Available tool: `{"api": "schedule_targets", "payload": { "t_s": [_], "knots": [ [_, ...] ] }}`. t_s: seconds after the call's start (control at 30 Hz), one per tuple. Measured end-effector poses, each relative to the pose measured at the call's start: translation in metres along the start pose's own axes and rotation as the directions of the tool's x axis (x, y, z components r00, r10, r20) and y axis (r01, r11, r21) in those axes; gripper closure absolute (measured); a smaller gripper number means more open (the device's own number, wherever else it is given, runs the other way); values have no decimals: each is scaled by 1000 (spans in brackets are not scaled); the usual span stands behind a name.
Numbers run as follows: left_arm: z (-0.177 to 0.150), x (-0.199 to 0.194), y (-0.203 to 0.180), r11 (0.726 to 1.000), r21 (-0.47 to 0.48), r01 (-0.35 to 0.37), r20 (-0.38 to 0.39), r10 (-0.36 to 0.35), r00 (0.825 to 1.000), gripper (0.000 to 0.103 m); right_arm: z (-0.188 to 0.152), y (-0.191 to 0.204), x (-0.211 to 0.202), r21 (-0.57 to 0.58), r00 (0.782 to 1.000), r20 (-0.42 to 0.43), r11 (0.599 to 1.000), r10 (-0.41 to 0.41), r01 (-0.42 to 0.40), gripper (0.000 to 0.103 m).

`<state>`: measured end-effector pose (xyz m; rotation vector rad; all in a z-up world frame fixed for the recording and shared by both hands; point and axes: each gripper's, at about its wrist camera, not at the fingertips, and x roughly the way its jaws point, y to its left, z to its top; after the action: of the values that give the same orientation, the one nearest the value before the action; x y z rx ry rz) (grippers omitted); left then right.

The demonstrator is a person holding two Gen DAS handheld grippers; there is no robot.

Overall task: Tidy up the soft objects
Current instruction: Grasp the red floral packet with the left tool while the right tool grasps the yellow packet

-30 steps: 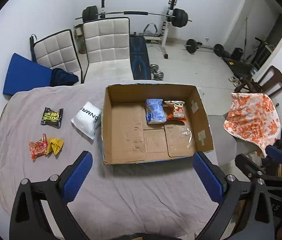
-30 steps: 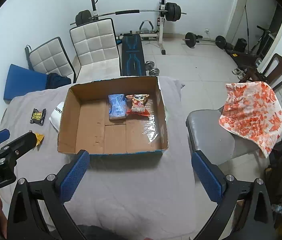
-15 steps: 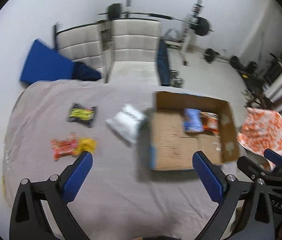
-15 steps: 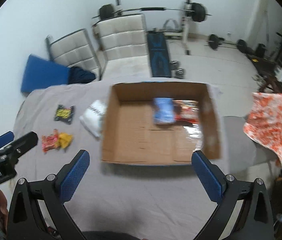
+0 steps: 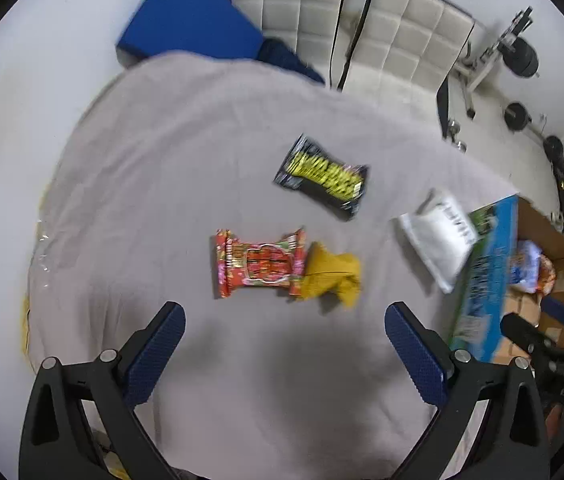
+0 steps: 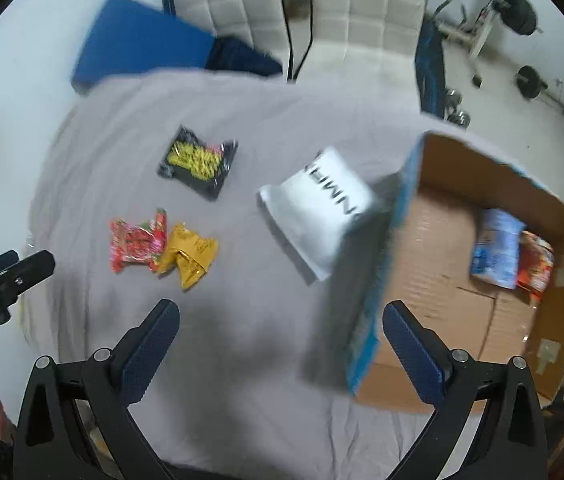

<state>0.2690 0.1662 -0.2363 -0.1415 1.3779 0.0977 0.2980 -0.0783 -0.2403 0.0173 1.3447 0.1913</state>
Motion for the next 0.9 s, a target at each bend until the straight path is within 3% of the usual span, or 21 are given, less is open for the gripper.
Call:
{"api": "schedule_targets", "payload": {
  "t_s": [0.07, 0.17, 0.23, 0.33, 0.4, 0.5, 0.6, 0.8, 0.9],
  "knots": [
    [7, 24, 8, 998, 55, -2, -28, 4, 1000, 0, 12, 11, 29, -6, 998, -57, 1000, 10, -10, 0],
    [14, 57, 3, 971, 239, 3, -61, 11, 998, 1, 24, 26, 69, -41, 993, -121, 999, 7, -12, 0],
    [14, 77, -4, 922, 388, -8, -73, 40, 997, 0, 29, 36, 95, -68, 986, -169, 998, -11, -1, 0],
    [7, 108, -19, 789, 611, -60, -62, 124, 990, 0, 29, 51, 124, -125, 976, -213, 992, -36, 9, 0],
    [4, 126, -22, 709, 701, -75, -57, 161, 985, 0, 28, 57, 140, -151, 970, -238, 989, -45, 9, 0],
    [0, 148, -24, 615, 785, -70, -62, 191, 980, 0, 26, 73, 163, -202, 962, -267, 979, -65, 10, 0],
    [0, 170, -24, 558, 827, -70, -61, 213, 975, 0, 26, 85, 179, -225, 955, -288, 974, -74, 8, 0],
    [4, 199, -29, 527, 850, 28, -140, 174, 975, 0, 31, 99, 192, -263, 953, -295, 965, -67, -13, 0],
    [-2, 207, -30, 547, 834, 73, -185, 153, 971, 14, 39, 107, 198, -303, 955, -286, 953, -79, -12, 6]
  ]
}}
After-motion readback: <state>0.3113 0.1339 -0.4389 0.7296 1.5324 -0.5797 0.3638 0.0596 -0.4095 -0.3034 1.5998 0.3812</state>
